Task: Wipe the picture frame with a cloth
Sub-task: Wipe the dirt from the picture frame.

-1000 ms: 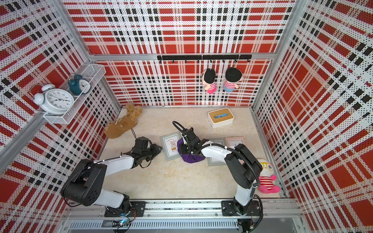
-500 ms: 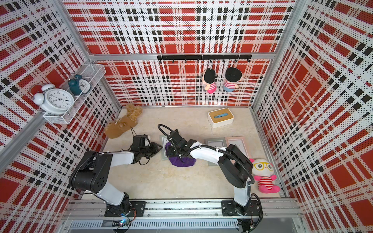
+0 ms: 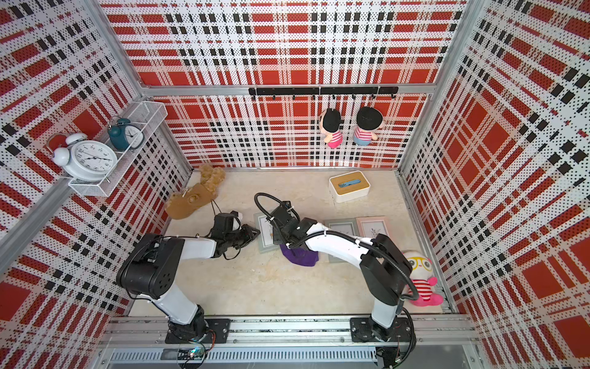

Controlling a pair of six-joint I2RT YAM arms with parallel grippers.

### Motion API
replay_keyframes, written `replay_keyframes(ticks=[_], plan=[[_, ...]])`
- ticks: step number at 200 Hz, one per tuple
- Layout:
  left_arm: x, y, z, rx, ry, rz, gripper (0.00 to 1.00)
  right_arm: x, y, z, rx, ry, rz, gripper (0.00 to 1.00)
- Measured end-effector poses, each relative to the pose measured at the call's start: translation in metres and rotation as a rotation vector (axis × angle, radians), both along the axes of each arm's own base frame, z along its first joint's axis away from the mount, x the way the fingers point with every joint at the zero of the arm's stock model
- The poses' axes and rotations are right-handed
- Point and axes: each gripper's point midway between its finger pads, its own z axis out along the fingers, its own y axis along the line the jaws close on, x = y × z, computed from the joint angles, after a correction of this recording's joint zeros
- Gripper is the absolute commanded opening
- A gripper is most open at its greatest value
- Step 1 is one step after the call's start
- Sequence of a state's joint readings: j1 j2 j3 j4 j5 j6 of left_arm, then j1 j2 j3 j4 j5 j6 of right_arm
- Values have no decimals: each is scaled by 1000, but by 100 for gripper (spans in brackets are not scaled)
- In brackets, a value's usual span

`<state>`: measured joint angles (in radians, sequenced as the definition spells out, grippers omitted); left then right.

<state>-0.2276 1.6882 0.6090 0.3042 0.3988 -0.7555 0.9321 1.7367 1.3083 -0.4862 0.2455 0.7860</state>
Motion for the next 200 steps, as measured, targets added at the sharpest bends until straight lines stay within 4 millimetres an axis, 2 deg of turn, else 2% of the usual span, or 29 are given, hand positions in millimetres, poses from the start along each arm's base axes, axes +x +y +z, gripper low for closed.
replay_keyframes(ticks=[14,33,54,64,87,103,127,140,172,187,200], plan=[[0,-7,1,0,-9,-3,21,-3,3,17,10,-48,9,0],[-1,-14,1,-6,-19,-2,20,-13,20,17,36,-45,63,0],[0,-13,1,-9,-31,20,20,-21,45,-6,75,13,140,0],[0,-12,1,-11,-35,27,20,-23,56,-23,87,52,170,0],[-1,-12,1,-15,-43,37,20,-21,66,-60,103,139,193,0],[-1,-12,1,-18,-45,42,18,-14,62,-77,117,183,170,0],[-1,-11,2,-19,-51,57,17,-6,51,-80,155,186,131,0],[-1,-11,2,-16,-54,63,17,-4,35,-83,154,180,100,0],[0,-12,2,-15,-60,65,16,15,-20,-82,86,139,-32,0],[0,-14,0,-15,-59,60,16,20,-26,-81,58,128,-58,0],[0,-15,0,-13,-62,60,16,20,-21,-81,32,117,-50,0]])
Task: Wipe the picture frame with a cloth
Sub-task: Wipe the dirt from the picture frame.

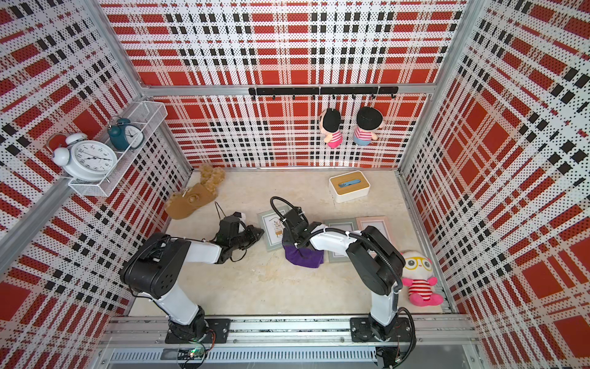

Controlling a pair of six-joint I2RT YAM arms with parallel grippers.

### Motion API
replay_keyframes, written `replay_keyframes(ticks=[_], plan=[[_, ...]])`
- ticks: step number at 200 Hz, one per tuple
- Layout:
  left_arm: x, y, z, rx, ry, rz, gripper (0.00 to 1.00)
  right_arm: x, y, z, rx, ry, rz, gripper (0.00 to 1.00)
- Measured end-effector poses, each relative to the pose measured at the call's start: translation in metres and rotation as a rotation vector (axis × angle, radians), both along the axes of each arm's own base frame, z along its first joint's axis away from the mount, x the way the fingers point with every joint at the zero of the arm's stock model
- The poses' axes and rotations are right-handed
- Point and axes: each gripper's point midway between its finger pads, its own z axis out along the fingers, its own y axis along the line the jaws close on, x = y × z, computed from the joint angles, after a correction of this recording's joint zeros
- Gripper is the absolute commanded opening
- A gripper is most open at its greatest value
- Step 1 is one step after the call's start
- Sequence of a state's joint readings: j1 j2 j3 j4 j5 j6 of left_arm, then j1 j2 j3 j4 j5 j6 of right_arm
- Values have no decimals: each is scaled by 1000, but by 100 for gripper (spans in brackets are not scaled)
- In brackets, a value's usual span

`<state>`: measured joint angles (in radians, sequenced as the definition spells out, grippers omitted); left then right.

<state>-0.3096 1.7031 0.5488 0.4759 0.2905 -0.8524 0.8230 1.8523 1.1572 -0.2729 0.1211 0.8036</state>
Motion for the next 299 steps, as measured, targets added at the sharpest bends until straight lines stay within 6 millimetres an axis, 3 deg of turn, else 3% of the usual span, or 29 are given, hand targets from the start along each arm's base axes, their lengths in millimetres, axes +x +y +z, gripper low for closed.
replay_keyframes(ticks=[35,54,68,98,115,133,158,174,193,222,241,253,283,299], plan=[[1,-1,0,4,-5,3,15,-16,45,3,10,-13,141,0],[1,-3,0,8,-8,8,15,-23,51,1,35,1,175,0],[2,-3,0,10,-10,15,14,-19,41,-1,53,9,159,0],[3,-4,0,11,-16,19,14,3,-10,-2,41,28,53,0],[4,-5,1,11,-23,19,13,7,-15,0,47,31,46,0],[4,-5,0,14,-24,21,13,-2,5,-1,47,40,99,0],[4,-6,0,15,-25,21,13,-25,59,3,83,46,232,0],[5,-6,0,14,-28,23,13,-38,70,2,95,55,274,0],[5,-6,0,15,-28,24,13,-36,53,-5,99,75,252,0],[6,-6,0,14,-33,24,13,-5,-10,-5,63,77,107,0],[7,-6,0,13,-36,23,13,5,-23,-3,35,77,76,0],[7,-6,0,13,-36,23,13,2,-14,-2,17,79,99,0],[7,-6,0,14,-37,22,13,-19,35,0,52,91,223,0],[7,-6,0,15,-37,21,13,-29,49,1,86,100,265,0]])
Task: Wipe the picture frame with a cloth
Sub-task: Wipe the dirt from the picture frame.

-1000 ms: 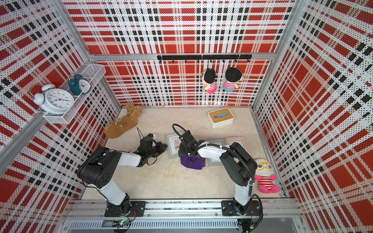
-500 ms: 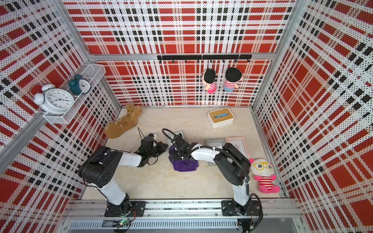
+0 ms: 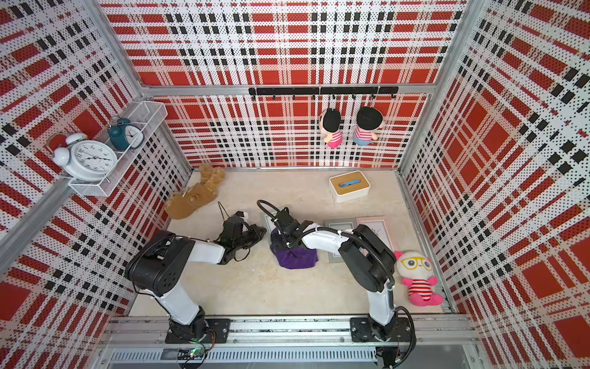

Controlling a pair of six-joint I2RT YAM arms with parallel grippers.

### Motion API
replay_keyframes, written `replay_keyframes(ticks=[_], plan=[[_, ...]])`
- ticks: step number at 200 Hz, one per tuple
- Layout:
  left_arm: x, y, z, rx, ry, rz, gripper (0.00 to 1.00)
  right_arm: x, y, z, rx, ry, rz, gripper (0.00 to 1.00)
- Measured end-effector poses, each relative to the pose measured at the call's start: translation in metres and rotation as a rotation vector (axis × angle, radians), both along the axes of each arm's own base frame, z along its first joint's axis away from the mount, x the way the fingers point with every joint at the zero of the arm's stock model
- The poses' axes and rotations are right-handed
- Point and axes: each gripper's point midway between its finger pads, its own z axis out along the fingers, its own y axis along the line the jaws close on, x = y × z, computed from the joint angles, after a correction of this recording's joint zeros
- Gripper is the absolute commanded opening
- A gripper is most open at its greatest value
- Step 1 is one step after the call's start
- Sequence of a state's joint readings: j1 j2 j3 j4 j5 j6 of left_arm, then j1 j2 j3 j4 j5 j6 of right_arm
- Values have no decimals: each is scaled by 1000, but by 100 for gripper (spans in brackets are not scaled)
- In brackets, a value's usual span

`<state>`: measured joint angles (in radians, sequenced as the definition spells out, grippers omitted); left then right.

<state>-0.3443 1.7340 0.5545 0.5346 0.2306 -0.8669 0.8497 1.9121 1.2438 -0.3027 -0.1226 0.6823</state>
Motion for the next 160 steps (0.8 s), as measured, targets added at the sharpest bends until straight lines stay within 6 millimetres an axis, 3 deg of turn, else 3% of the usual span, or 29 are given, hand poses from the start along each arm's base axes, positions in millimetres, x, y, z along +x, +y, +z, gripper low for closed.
replay_keyframes(ticks=[22,51,68,89,112,128,143,160], plan=[[0,0,0,1,0,0,13,6,-9,-4,24,27,-16,0],[1,0,0,3,-3,-2,13,34,-59,-5,-1,47,-125,0],[2,-1,0,5,-5,-6,13,43,-74,-3,-14,50,-154,0],[2,-2,0,6,-5,-6,13,36,-59,0,-28,46,-120,0],[2,-2,0,7,-5,-6,13,15,-10,1,-8,53,-12,0],[2,-2,0,8,-5,-6,13,2,12,1,12,52,39,0],[2,-2,0,10,-5,-7,13,-2,12,0,14,54,45,0],[2,-2,0,12,-6,-9,13,9,-12,-4,12,63,4,0]])
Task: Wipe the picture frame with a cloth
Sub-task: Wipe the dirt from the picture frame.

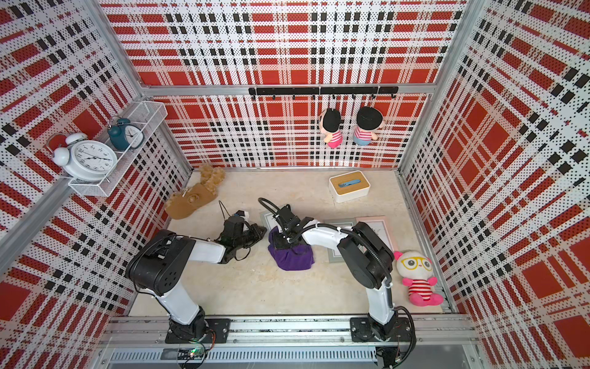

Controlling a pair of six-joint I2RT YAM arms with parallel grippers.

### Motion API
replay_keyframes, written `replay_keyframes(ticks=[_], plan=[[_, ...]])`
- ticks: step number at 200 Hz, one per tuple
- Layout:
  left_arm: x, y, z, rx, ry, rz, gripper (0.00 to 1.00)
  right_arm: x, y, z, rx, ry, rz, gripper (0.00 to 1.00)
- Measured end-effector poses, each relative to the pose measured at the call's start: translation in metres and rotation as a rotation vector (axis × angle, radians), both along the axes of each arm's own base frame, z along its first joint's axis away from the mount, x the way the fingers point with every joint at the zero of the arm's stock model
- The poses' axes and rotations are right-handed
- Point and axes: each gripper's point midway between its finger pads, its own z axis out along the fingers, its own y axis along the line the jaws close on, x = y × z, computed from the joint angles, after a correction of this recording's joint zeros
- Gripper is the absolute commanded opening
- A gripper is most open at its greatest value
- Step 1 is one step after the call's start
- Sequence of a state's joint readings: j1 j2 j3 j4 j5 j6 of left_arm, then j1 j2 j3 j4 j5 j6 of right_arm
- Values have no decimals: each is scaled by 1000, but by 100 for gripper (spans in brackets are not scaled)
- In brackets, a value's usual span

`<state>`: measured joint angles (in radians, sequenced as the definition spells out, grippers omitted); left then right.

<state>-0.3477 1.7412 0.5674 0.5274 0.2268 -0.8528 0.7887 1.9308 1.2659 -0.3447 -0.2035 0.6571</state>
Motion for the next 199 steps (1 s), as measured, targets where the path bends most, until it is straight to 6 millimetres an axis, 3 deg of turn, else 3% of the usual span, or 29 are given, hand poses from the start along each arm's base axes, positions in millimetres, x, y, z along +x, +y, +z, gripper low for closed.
replay_keyframes(ticks=[29,53,75,109,129,142,155,176,199], plan=[[0,0,0,4,-2,-3,13,33,-71,0,-74,-12,-149,0],[1,0,0,7,-2,-6,12,50,-106,3,-133,-32,-234,0],[1,-1,0,10,0,-7,13,44,-97,6,-142,-34,-207,0],[1,-1,0,11,2,-8,12,16,-15,21,-25,-31,4,0],[1,-1,0,12,2,-8,13,-5,9,16,6,-2,83,0],[1,-1,0,12,2,-7,12,-4,3,11,-2,15,77,0],[1,-1,0,12,2,-7,13,8,-15,4,-13,29,29,0],[1,-1,0,12,1,-7,12,41,-59,-1,-42,38,-101,0],[3,-3,1,13,-1,-10,12,69,-101,11,-124,-12,-234,0]])
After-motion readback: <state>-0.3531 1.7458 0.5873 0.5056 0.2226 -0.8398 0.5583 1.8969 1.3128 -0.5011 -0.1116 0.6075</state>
